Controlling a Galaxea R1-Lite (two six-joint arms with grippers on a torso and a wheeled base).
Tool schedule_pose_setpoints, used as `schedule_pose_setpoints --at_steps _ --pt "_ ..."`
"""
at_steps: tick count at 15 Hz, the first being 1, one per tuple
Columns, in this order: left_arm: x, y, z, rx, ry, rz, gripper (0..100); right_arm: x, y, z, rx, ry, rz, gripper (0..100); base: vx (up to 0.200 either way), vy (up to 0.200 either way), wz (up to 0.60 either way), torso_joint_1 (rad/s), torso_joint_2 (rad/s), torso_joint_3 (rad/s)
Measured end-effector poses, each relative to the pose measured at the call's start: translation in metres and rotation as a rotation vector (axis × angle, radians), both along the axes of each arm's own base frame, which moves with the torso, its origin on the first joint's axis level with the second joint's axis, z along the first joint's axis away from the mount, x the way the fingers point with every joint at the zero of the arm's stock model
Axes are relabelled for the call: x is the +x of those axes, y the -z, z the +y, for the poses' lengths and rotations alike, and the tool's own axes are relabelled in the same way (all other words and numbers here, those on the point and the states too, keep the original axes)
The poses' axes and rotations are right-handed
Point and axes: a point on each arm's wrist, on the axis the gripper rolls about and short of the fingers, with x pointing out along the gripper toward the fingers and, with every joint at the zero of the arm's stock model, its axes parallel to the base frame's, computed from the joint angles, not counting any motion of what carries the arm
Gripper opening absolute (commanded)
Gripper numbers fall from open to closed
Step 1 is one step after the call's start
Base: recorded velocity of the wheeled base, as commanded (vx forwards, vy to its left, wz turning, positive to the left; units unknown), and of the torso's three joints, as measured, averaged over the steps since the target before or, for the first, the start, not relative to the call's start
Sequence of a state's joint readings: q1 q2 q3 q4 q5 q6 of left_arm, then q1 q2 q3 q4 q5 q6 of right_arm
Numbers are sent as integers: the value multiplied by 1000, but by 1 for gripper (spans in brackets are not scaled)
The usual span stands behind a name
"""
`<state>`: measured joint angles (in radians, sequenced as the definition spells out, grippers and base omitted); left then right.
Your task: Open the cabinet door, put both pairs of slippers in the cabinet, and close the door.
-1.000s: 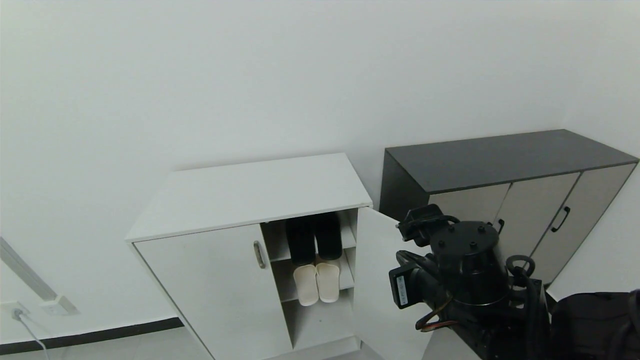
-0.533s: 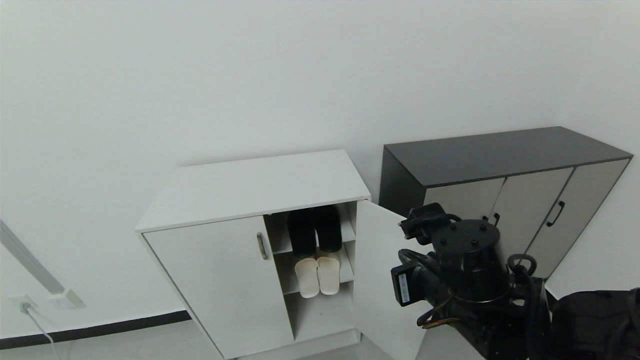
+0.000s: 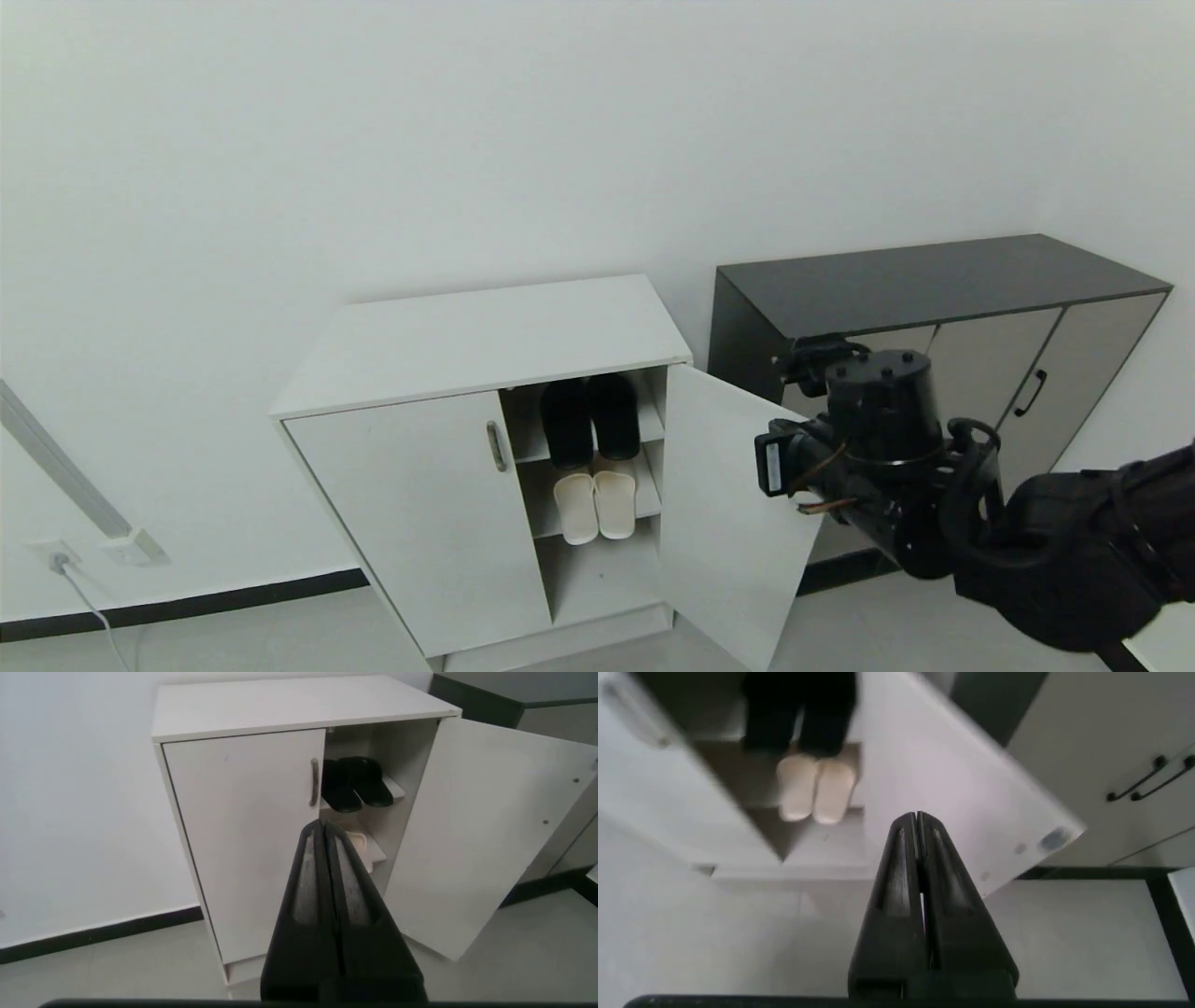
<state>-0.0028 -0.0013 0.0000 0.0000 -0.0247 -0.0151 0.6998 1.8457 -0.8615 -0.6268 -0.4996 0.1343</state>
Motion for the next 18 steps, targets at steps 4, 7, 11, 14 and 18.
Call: schedule_pose_setpoints --at_steps 4,7,11,14,18 --pt "0 0 0 0 -1 0 0 53 3 -33 41 43 11 0 0 0 0 0 0 0" --pt "0 0 0 -1 -1 0 0 73 11 -55 109 62 46 0 0 0 0 0 0 0" --pt "0 0 0 -2 -3 0 0 89 21 -64 110 89 61 0 0 0 0 0 0 0" --pt "0 0 0 -2 -15 0 0 115 32 -73 119 122 62 0 0 0 0 0 0 0" --pt "0 0 0 -1 -13 0 0 137 47 -76 119 146 63 0 0 0 0 0 0 0"
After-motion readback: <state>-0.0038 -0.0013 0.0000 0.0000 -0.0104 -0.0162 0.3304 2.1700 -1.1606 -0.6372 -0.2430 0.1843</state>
